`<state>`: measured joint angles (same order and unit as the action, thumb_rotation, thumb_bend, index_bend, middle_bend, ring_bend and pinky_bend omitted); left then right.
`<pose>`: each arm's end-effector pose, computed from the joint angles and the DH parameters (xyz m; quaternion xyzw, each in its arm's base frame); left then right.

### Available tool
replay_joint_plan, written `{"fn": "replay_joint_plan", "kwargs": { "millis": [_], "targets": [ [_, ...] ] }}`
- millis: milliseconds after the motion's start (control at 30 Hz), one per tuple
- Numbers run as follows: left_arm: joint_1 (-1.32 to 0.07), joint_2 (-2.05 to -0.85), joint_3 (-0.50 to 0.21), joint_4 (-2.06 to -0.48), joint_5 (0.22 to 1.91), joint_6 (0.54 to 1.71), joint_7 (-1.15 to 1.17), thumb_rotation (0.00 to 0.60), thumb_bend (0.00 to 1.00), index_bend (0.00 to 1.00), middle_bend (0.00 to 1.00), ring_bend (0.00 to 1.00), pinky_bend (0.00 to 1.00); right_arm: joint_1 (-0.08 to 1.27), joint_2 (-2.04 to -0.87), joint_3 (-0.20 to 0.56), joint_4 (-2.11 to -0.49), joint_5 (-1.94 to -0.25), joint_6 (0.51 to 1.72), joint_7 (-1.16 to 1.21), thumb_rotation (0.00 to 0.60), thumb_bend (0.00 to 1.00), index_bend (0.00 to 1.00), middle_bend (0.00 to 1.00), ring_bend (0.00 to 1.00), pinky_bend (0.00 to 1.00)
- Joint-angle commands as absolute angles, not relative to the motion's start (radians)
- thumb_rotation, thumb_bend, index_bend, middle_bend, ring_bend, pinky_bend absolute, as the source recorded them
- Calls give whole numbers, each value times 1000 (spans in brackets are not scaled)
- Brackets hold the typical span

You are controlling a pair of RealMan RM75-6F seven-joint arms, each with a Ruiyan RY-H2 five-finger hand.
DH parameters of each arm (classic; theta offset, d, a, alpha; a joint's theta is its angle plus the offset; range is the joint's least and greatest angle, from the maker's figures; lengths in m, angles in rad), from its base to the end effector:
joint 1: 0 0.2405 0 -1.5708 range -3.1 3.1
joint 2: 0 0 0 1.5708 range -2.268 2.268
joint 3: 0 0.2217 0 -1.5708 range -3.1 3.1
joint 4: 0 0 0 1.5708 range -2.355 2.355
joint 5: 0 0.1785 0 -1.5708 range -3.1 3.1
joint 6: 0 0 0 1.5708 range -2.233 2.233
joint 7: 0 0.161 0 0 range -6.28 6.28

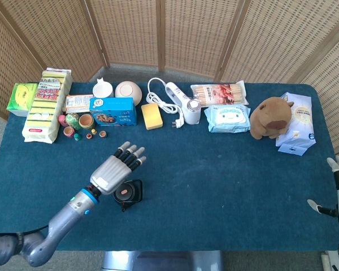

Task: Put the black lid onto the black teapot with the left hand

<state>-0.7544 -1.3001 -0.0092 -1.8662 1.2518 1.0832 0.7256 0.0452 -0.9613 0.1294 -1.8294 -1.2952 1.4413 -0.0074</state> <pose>-0.0892 0.2724 0.0460 -0.8376 -0.1798 -0.3177 0.4065 -0.2704 -0.1911 0.2129 0.5121 -0.4482 0.3736 0.6303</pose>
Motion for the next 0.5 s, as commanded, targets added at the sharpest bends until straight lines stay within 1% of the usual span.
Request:
{"fn": "replay_joint_plan", "kwargs": {
  "millis": [33, 167, 267, 400, 500],
  "targets": [
    [-693, -1213, 12, -1910, 1292, 1156, 662, 600, 145, 0, 0, 0, 35, 45, -962, 128, -1830, -1298, 1442, -10, 600, 12, 36, 0, 0, 0],
    [-621, -1130, 30, -1909, 1340, 1242, 550, 600, 144, 0, 0, 0, 35, 44, -964, 124, -1833, -1306, 1444, -16, 600, 12, 36, 0, 0, 0],
    [-553, -1080, 45, -1887, 1373, 1320, 424, 600, 145, 0, 0, 0, 35, 43, -966, 121, -1836, -1314, 1450, -22, 600, 12, 36, 0, 0, 0],
    [-435, -1053, 77, -1832, 1405, 1445, 230, 600, 145, 0, 0, 0, 35, 40, -969, 119, -1838, -1329, 1464, -29, 600, 12, 36, 0, 0, 0],
    [-345, -1041, 111, -1799, 1413, 1525, 143, 600, 144, 0, 0, 0, 34, 38, -971, 119, -1836, -1336, 1471, -29, 600, 12, 41, 0, 0, 0]
  ]
}}
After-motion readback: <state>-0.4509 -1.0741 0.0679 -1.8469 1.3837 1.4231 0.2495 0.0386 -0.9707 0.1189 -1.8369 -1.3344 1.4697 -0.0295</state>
